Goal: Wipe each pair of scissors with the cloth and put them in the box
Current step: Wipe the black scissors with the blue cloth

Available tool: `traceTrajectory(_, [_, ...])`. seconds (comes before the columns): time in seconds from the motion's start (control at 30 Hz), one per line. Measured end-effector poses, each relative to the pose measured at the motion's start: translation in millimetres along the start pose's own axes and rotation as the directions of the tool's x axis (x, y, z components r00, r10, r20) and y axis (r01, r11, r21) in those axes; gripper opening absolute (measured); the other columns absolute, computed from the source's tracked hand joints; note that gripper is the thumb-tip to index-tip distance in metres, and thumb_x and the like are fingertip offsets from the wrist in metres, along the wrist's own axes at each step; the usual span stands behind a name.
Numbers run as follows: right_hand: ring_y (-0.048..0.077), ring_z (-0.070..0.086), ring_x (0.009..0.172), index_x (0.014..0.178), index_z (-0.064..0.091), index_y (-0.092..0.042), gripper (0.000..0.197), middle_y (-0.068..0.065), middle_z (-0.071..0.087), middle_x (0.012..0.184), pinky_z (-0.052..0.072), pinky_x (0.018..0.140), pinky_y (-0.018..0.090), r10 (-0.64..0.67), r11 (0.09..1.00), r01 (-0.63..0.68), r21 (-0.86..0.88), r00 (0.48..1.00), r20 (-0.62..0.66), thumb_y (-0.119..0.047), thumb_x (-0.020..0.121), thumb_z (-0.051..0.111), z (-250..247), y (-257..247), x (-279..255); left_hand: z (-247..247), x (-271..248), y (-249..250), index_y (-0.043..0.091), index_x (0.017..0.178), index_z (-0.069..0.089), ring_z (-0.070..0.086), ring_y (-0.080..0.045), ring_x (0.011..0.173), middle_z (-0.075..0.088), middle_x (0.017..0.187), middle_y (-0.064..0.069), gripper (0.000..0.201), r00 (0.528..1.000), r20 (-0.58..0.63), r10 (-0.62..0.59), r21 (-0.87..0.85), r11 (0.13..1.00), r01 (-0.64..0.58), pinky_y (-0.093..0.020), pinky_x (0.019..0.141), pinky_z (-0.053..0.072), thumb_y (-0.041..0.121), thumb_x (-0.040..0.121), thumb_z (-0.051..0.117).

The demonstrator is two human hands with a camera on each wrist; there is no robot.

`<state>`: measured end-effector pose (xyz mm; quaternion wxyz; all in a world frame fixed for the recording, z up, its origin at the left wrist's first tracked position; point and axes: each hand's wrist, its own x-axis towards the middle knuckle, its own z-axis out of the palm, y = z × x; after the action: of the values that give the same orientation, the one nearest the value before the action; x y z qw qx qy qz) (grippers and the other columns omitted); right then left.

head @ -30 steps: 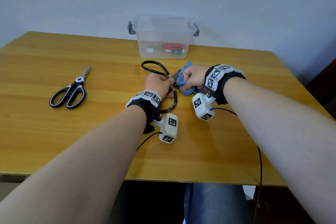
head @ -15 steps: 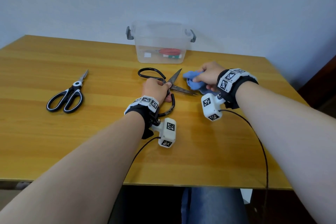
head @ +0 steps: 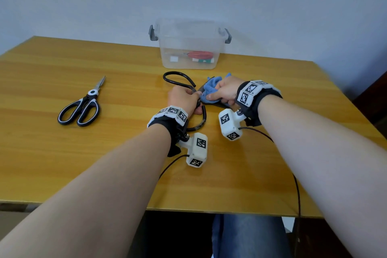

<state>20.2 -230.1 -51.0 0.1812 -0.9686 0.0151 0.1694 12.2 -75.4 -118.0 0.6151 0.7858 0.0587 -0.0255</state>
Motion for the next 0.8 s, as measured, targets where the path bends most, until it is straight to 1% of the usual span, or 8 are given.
traceTrajectory(0.2, [0.016, 0.044, 0.053, 0.074, 0.051, -0.015, 0.04, 0.002, 0.051, 0.065, 0.034, 0.054, 0.026, 0.009, 1.0, -0.007, -0.03, 0.997, 0.071, -0.046, 0.093, 0.069, -7.5, 15.9, -4.1, -1.5, -3.1, 3.3, -0.001, 0.082, 0.073, 0.076, -0.028, 0.061, 0.076, 0.067, -0.009, 0.025, 1.0, 0.0, -0.016, -0.013, 1.0, 0.016, -0.048, 0.074, 0.065, 0.02, 0.096, 0.072])
traceTrajectory(0.3, [0.011, 0.045, 0.05, 0.087, 0.055, -0.015, 0.035, -0.002, 0.052, 0.064, 0.036, 0.053, 0.024, -0.02, 0.999, 0.019, 0.034, 0.999, 0.038, -0.041, 0.087, 0.078, -7.8, 30.8, -8.6, -1.9, -3.9, 3.7, 0.002, 0.079, 0.071, 0.077, -0.031, 0.064, 0.075, 0.064, -0.008, 0.023, 1.0, 0.008, -0.026, -0.046, 0.999, 0.027, -0.049, 0.074, 0.065, 0.018, 0.095, 0.072])
traceTrajectory(0.37, [0.007, 0.046, 0.049, 0.093, 0.056, -0.016, 0.034, -0.004, 0.054, 0.065, 0.036, 0.052, 0.023, -0.029, 0.999, 0.029, 0.031, 1.0, 0.006, -0.039, 0.086, 0.079, -7.0, 36.5, -12.5, -1.9, -4.0, 3.9, 0.004, 0.078, 0.07, 0.077, -0.032, 0.064, 0.074, 0.062, -0.006, 0.023, 0.999, 0.006, -0.032, -0.052, 0.998, 0.032, -0.05, 0.074, 0.065, 0.018, 0.095, 0.072])
traceTrajectory(0.47, [0.01, 0.051, 0.055, 0.095, 0.059, -0.017, 0.033, -0.001, 0.061, 0.074, 0.04, 0.053, 0.023, -0.017, 0.998, 0.017, 0.052, 1.0, -0.007, -0.039, 0.085, 0.08, -5.9, 42.6, -14.6, -1.9, -6.0, 4.7, 0.009, 0.077, 0.068, 0.076, -0.031, 0.064, 0.073, 0.059, -0.003, 0.021, 0.999, -0.009, -0.045, -0.068, 0.997, 0.044, -0.05, 0.076, 0.065, 0.018, 0.096, 0.072])
traceTrajectory(0.53, [0.012, 0.054, 0.059, 0.094, 0.062, -0.017, 0.031, -0.001, 0.063, 0.075, 0.043, 0.054, 0.024, 0.004, 0.996, -0.004, 0.091, 1.0, -0.006, -0.039, 0.084, 0.082, -6.1, 48.3, -16.1, -2.7, -6.5, 4.6, 0.011, 0.077, 0.067, 0.077, -0.029, 0.064, 0.074, 0.062, -0.003, 0.021, 0.999, -0.019, -0.042, -0.073, 0.997, 0.041, -0.05, 0.078, 0.065, 0.019, 0.096, 0.072])
traceTrajectory(0.6, [0.013, 0.054, 0.059, 0.093, 0.063, -0.017, 0.029, -0.001, 0.063, 0.074, 0.044, 0.053, 0.023, 0.042, 0.993, -0.039, 0.115, 0.999, -0.027, -0.037, 0.084, 0.082, -7.8, 56.2, -18.5, -4.7, -8.0, 5.0, 0.006, 0.083, 0.071, 0.076, -0.027, 0.062, 0.075, 0.064, -0.003, 0.021, 0.998, -0.038, -0.045, -0.094, 0.995, 0.041, -0.049, 0.079, 0.065, 0.021, 0.097, 0.07])
traceTrajectory(0.7, [0.011, 0.053, 0.056, 0.091, 0.061, -0.018, 0.026, -0.001, 0.061, 0.073, 0.043, 0.049, 0.021, 0.119, 0.986, -0.098, 0.137, 0.981, -0.155, -0.032, 0.085, 0.082, -10.6, 68.3, -21.8, -8.1, -7.5, 6.0, -0.003, 0.109, 0.071, 0.076, -0.023, 0.059, 0.076, 0.067, -0.004, 0.028, 0.991, -0.102, -0.086, -0.185, 0.981, 0.066, -0.044, 0.074, 0.066, 0.023, 0.098, 0.069])
traceTrajectory(0.8, [0.017, 0.057, 0.072, 0.097, 0.064, -0.019, 0.024, 0.007, 0.066, 0.092, 0.053, 0.065, 0.033, 0.152, 0.977, -0.11, 0.183, 0.961, -0.232, -0.033, 0.085, 0.079, -10.0, 71.5, -20.4, -11.1, -8.5, 8.5, -0.001, 0.124, 0.065, 0.073, -0.016, 0.054, 0.076, 0.077, -0.007, 0.036, 0.985, -0.126, -0.117, -0.24, 0.967, 0.084, -0.03, 0.061, 0.064, 0.024, 0.099, 0.069])
